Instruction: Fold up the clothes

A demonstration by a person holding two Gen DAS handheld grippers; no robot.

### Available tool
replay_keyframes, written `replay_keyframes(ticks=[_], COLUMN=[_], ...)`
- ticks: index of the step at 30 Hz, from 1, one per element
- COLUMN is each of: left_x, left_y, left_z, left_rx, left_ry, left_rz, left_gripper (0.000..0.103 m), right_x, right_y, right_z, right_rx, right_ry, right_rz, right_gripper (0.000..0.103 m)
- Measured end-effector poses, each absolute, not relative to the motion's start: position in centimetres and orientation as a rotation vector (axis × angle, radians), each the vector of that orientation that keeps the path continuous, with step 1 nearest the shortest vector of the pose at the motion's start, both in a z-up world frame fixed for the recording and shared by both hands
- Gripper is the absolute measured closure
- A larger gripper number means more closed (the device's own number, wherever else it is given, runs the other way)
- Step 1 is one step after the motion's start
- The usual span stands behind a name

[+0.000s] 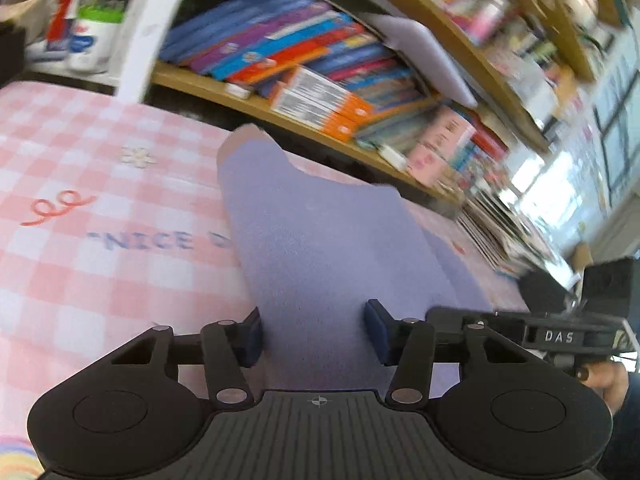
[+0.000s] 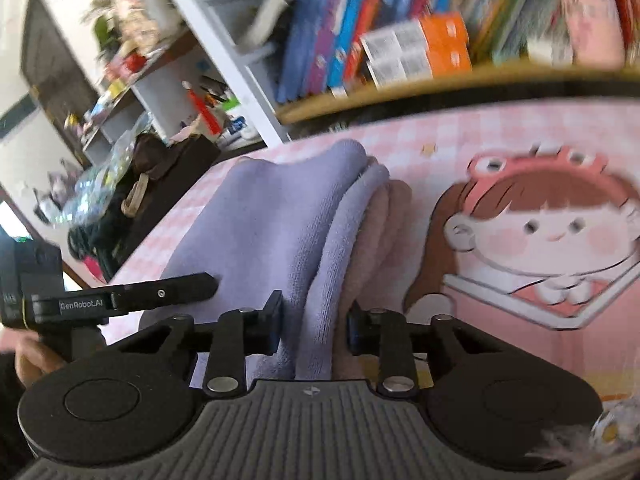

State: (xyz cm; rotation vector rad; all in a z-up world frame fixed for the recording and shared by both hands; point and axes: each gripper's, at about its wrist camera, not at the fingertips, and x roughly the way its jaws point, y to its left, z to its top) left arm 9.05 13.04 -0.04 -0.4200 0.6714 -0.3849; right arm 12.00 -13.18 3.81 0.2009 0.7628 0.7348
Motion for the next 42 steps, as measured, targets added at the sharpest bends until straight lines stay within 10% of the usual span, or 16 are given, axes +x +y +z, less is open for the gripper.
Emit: replay_keyframes(ticks=[21, 42], left_x=[7.6, 7.5], left_y=[8.7, 8.8], left_z=[-0.8, -1.6], left_rx=[-0.460, -0.500], left_ry=[0.760, 0.735], left_rz=[-0.476, -0.512], left_gripper=[0.042, 0.050], right_x=[9.4, 9.0], right_y=[-22.3, -21.5], right_z=[2.2, 2.2], right_rx=[0.398, 0.373], right_ry=[0.872, 0.820], right_rz=[0.679, 0.700], right_gripper=[0.058, 0.073])
